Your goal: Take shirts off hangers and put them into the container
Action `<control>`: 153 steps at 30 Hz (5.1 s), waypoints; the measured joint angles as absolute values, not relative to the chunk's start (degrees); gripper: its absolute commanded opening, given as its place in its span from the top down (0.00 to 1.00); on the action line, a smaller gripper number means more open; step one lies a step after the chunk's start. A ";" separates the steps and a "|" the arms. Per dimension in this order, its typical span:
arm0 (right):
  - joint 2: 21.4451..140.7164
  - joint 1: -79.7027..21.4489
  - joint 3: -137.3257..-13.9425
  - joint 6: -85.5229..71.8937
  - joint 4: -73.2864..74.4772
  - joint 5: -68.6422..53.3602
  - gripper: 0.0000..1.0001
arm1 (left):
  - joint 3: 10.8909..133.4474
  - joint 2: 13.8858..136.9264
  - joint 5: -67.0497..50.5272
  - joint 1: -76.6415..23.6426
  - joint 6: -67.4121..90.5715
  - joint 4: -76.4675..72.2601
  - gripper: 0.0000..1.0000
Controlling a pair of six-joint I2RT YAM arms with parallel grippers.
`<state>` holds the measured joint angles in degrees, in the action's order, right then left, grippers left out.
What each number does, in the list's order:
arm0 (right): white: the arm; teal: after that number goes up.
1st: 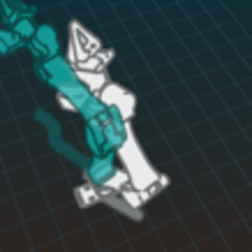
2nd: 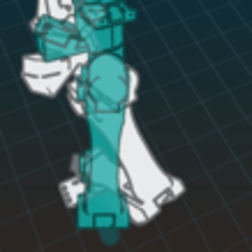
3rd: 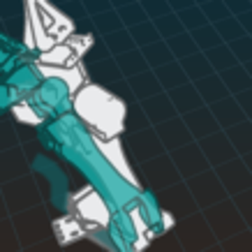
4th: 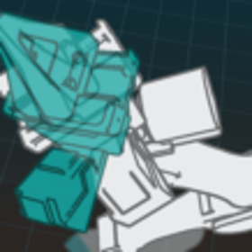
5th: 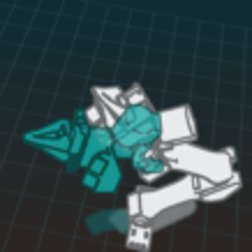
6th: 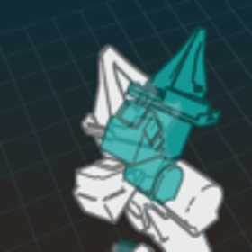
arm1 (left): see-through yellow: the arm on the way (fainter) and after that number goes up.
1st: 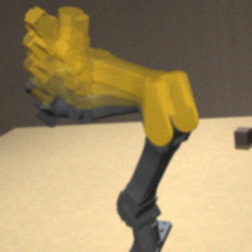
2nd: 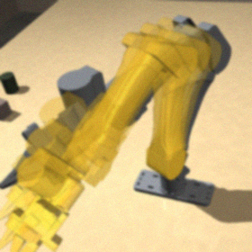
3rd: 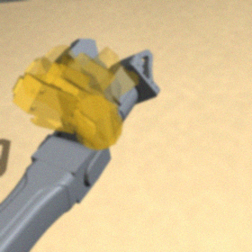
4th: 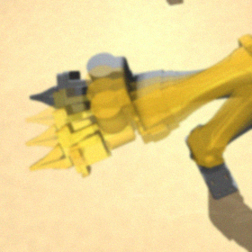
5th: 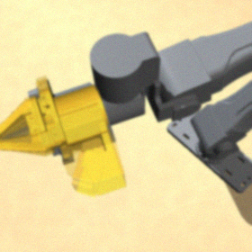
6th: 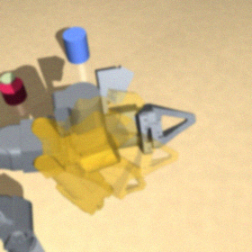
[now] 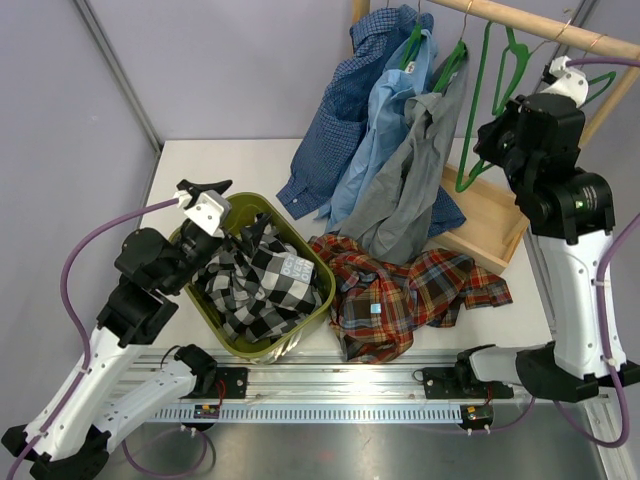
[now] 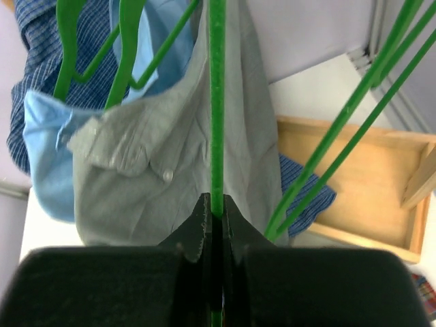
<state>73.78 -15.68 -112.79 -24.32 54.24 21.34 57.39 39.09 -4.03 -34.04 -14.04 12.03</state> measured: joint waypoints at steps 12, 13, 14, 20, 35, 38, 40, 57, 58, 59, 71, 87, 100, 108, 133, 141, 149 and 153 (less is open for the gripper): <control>86.76 -12.27 -124.66 -22.72 56.97 25.74 1.00 | 54.59 39.24 -6.90 -34.04 -12.82 9.28 0.01; 87.74 -11.20 -125.40 -22.79 57.28 25.54 1.00 | 54.54 39.24 -7.22 -34.04 -12.62 9.28 0.01; 88.64 -10.15 -126.02 -22.90 57.41 25.34 1.00 | 54.41 39.24 -7.57 -34.04 -12.40 9.17 0.01; 90.26 -7.68 -125.69 -22.94 58.24 22.83 0.99 | 53.95 39.62 -11.81 -34.04 -11.99 9.08 0.01; 85.84 -6.76 -116.71 -21.12 56.64 13.15 0.02 | 55.51 45.80 -27.66 -34.20 -12.10 13.67 0.01; 79.57 -6.74 -110.04 -17.26 54.26 7.79 0.01 | 58.24 49.63 -28.40 -36.80 -12.86 16.01 0.01; 74.32 -6.74 -105.16 -12.86 52.90 2.81 0.01 | 59.96 52.38 -28.27 -40.40 -13.93 17.69 0.01; 52.73 -6.70 -88.51 14.26 58.83 -20.84 0.01 | 69.97 81.97 -14.66 -70.26 -20.23 23.24 0.01; 52.34 -6.70 -87.88 14.70 58.96 -21.12 0.01 | 69.76 83.70 -13.56 -71.02 -20.84 23.09 0.01; 52.05 -6.70 -87.50 14.85 59.00 -21.21 0.01 | 69.65 85.38 -12.32 -71.61 -21.47 23.03 0.01; 48.12 -6.70 -84.84 14.20 58.67 -23.68 0.01 | 70.13 107.13 -1.61 -72.60 -24.12 16.45 0.17; 46.09 -6.63 -84.03 12.12 58.13 -23.64 0.01 | 63.46 96.86 -5.26 -72.44 -16.49 11.40 1.00; 46.28 -6.59 -85.69 9.19 54.59 -19.53 0.01 | 72.01 61.67 3.75 -66.76 -13.63 20.62 1.00; 47.62 -6.59 -85.69 7.73 53.06 -17.87 0.01 | 101.71 62.13 13.82 -55.42 -10.59 28.64 1.00; 48.42 -6.59 -82.39 7.22 50.35 -17.89 0.01 | 135.63 63.92 29.15 -55.33 -20.95 27.90 1.00; 47.62 -6.39 -80.38 7.25 50.15 -17.87 0.01 | 139.87 65.21 23.59 -55.33 -19.49 21.41 1.00; 45.74 -5.85 -79.35 7.29 49.30 -17.80 0.01 | 142.82 71.16 18.61 -55.33 -19.59 12.47 1.00; 45.06 -5.65 -78.46 7.33 49.04 -17.67 0.01 | 143.28 74.04 17.26 -55.33 -20.16 9.61 1.00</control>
